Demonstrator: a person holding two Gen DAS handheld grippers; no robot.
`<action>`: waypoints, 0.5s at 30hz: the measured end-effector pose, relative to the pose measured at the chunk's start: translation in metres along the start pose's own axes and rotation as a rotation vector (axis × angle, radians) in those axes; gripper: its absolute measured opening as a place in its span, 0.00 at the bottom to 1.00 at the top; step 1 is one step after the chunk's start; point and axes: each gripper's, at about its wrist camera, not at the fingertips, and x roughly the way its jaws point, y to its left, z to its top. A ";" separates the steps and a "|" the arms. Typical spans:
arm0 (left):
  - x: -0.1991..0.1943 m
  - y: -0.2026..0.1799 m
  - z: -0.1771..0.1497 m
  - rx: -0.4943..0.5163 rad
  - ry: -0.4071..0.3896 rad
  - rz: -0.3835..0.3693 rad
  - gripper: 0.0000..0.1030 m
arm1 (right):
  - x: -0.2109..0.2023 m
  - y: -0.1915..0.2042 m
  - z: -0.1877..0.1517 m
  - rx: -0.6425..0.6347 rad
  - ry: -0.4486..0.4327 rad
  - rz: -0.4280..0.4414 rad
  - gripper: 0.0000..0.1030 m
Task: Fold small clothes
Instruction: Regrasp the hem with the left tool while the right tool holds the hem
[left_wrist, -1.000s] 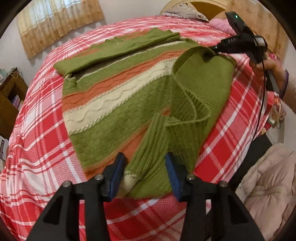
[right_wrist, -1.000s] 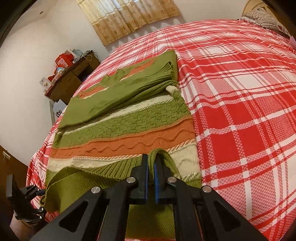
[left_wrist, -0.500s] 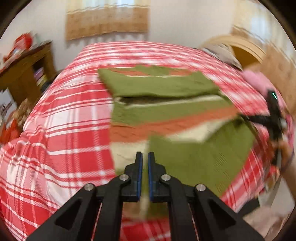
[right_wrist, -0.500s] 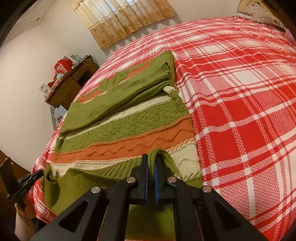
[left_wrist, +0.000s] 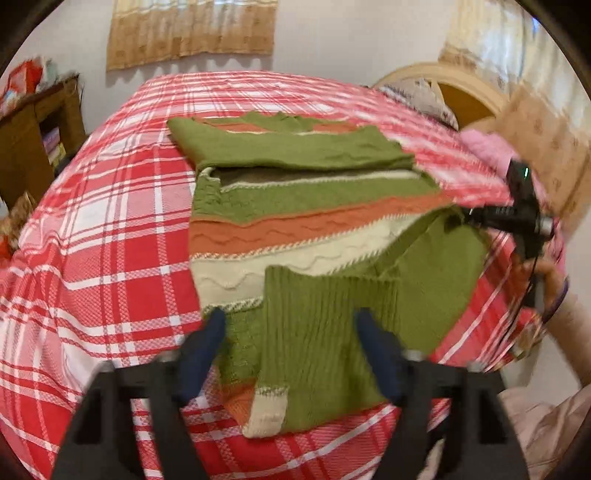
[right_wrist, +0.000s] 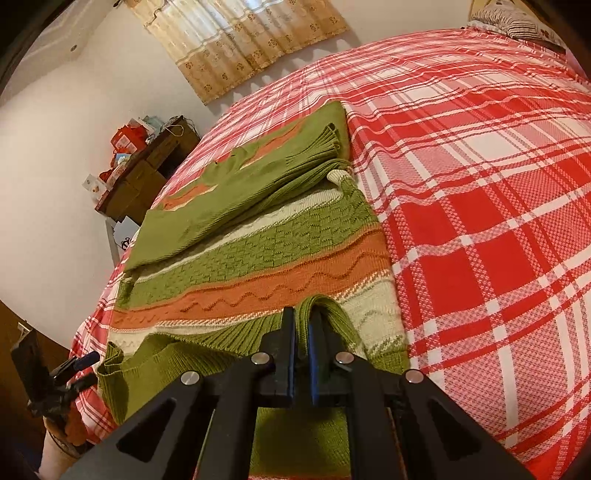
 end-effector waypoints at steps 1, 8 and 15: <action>0.002 -0.001 -0.001 0.007 0.005 -0.004 0.76 | 0.000 0.000 0.000 -0.001 0.000 -0.001 0.06; 0.029 -0.013 -0.007 0.061 0.060 0.039 0.43 | 0.001 -0.001 0.000 0.010 -0.001 0.000 0.06; 0.023 -0.008 -0.012 0.013 0.026 0.067 0.21 | 0.001 -0.002 0.000 0.018 -0.003 0.005 0.06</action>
